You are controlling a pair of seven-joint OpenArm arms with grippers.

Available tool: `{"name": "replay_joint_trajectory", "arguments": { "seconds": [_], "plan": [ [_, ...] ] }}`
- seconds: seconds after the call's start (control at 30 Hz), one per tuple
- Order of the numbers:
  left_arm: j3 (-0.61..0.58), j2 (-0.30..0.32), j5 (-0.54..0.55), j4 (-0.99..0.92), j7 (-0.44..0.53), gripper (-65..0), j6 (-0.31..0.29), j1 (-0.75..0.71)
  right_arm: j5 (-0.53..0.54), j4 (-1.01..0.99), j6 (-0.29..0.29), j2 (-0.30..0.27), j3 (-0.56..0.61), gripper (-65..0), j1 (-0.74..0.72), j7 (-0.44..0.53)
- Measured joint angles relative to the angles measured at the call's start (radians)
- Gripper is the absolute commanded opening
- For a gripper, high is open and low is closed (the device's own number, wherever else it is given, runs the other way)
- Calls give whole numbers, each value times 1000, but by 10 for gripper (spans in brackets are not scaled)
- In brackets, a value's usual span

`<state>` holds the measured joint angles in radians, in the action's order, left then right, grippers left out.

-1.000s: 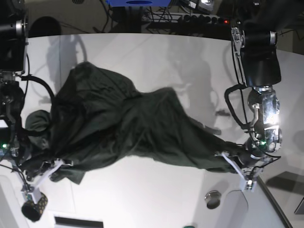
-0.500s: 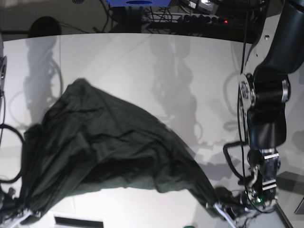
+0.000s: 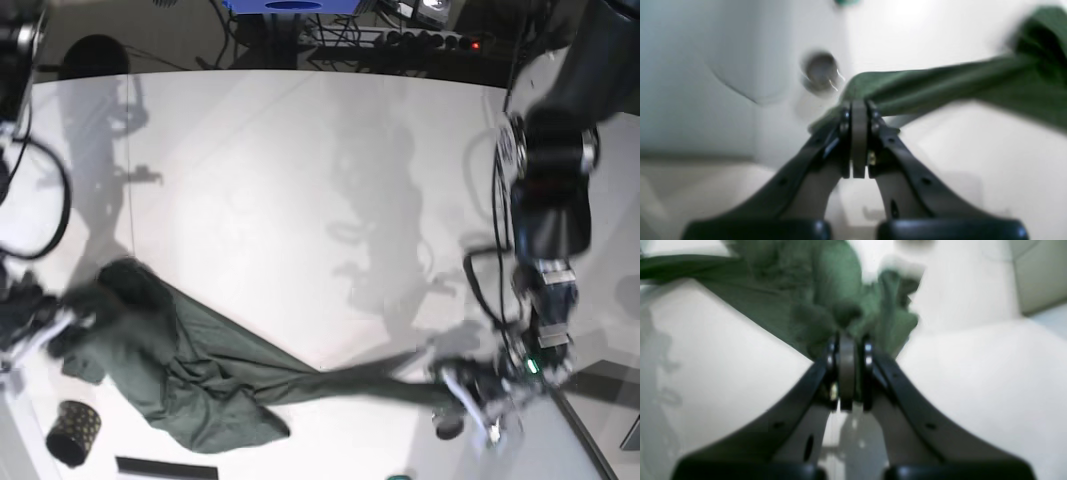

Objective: Layout the t-shirt on the table in an organized manner, then fold the t-shirt properly
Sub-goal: 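Lift the shirt with both grippers and shake it out above the table, then lower the shirt, release with the left gripper, and pull with the right gripper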

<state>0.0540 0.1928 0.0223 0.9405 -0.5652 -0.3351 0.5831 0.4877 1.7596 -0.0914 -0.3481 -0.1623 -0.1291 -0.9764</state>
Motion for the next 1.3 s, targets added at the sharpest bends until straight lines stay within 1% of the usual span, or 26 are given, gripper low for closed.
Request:
{"name": "replay_joint_trajectory", "arguments": {
  "seconds": [0.03, 0.1, 0.13, 0.23, 0.3, 0.4, 0.47, 0.57, 0.6, 0.63, 0.7, 0.77, 0.8, 0.83, 0.87, 0.9, 0.97, 1.03, 1.1, 1.2, 1.3],
  "plan": [
    [-23, -1, -5, 18, -2, -650, 12, -42, 6, 4, -1, 4, 2, -648, 33, 43],
    [-44, -2, 5, 32, -3, -650, -5, -114, 3, 39, -4, 27, 2, -648, 105, 81],
    [-49, -4, 4, 33, -6, -650, -2, -140, 4, 54, -6, 46, -5, -648, 146, 88],
    [-50, -3, 6, 35, -3, -650, 45, -172, 5, 80, -17, 89, -7, -648, 263, 85],
    [-50, 17, 8, 37, 6, -650, 48, -169, 3, 83, -23, 111, -6, -647, 325, 91],
    [-46, 43, 3, 41, 4, -650, 60, -159, 2, 84, -23, 113, -6, -647, 396, 190],
    [-47, 59, 5, 41, 5, -650, 56, -152, 1, 70, -23, 110, -8, -644, 441, 203],
    [-47, 64, 5, 41, 4, -510, 58, -133, 0, -27, -23, 111, -8, -639, 457, 209],
    [-47, 64, 5, 41, 6, -457, 59, -127, 2, -62, -23, 111, -17, -620, 457, 208],
    [-47, 64, 6, 44, 8, -410, 58, -125, 5, -86, -23, 115, -32, -578, 456, 208],
    [-47, 64, 7, 45, 7, -301, 58, -127, -10, -101, -23, 113, -50, -441, 458, 205],
    [-47, 64, 7, 45, 3, -209, 58, -130, -10, -91, -23, 109, -54, -332, 460, 206],
    [-47, 64, 7, 45, 4, -169, 58, -132, -7, -72, -23, 109, -54, -306, 463, 207],
    [-47, 65, 7, 45, 3, -133, 58, -132, -2, -46, -23, 108, -54, -305, 473, 212],
    [-48, 71, 8, 49, 4, -110, 56, -135, -5, -14, -23, 110, -54, -305, 483, 214],
    [-48, 76, 11, 68, 0, -100, 55, -143, -7, 17, -23, 109, -53, -305, 489, 206],
    [-40, 85, 11, 140, 2, -100, 56, -175, -10, 73, -23, 106, -48, -305, 490, 204],
    [20, 72, 16, 248, 1, -100, 55, -230, -9, 110, -23, 105, -23, -305, 466, 212],
    [98, 59, 23, 352, 12, -100, 55, -296, -20, 111, -23, 97, 59, -305, 409, 207],
    [184, 26, 13, 478, 8, -100, 59, -420, 3, 90, -23, 95, 204, -305, 306, 220],
    [231, 6, 11, 563, -2, -100, 51, -555, 6, -24, -23, 103, 305, -305, 195, 210]
  ]
}}
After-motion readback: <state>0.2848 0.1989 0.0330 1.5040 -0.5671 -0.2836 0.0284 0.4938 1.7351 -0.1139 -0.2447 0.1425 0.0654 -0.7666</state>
